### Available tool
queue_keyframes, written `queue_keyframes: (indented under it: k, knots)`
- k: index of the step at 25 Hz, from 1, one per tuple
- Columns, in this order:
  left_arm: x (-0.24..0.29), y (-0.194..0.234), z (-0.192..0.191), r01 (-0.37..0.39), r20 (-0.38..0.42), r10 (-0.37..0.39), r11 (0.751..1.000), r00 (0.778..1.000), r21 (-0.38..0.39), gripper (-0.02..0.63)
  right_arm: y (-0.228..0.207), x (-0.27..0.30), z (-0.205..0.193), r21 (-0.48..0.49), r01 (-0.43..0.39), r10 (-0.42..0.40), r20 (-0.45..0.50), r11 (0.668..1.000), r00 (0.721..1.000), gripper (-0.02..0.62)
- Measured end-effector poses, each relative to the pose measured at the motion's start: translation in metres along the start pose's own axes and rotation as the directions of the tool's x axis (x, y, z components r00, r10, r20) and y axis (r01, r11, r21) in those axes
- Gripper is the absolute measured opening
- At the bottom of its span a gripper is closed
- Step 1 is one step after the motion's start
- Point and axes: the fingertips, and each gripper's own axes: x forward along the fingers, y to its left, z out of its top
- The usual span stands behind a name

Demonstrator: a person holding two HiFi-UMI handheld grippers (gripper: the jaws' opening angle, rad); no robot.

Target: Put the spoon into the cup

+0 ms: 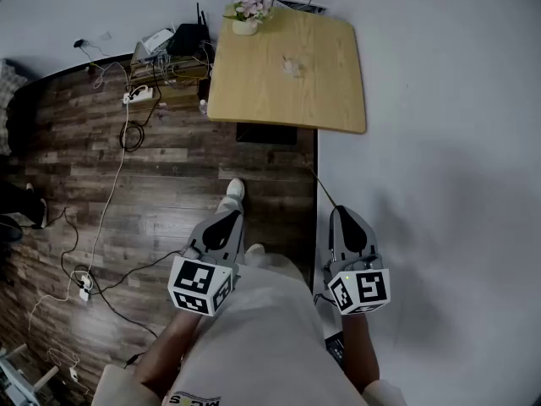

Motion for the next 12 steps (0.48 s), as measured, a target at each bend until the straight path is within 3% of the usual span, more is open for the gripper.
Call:
queue_keyframes:
  k: [5,12]
  knots:
    - [-0.038,-0.037,-0.025,-0.017,-0.010,0.017,0.999,1.000,-0.031,0.011,-0.001,-0.070,-0.021,0.148,0.029,-0.026,-0.022,0.989,0.999,0.034]
    - [-0.051,-0.062,-0.019,0.010,-0.004,-0.010,1.000,1.000,0.027,0.011,0.004,-0.102,-0.027,0.209,0.041,-0.048,0.028,0.977,0.998,0.032]
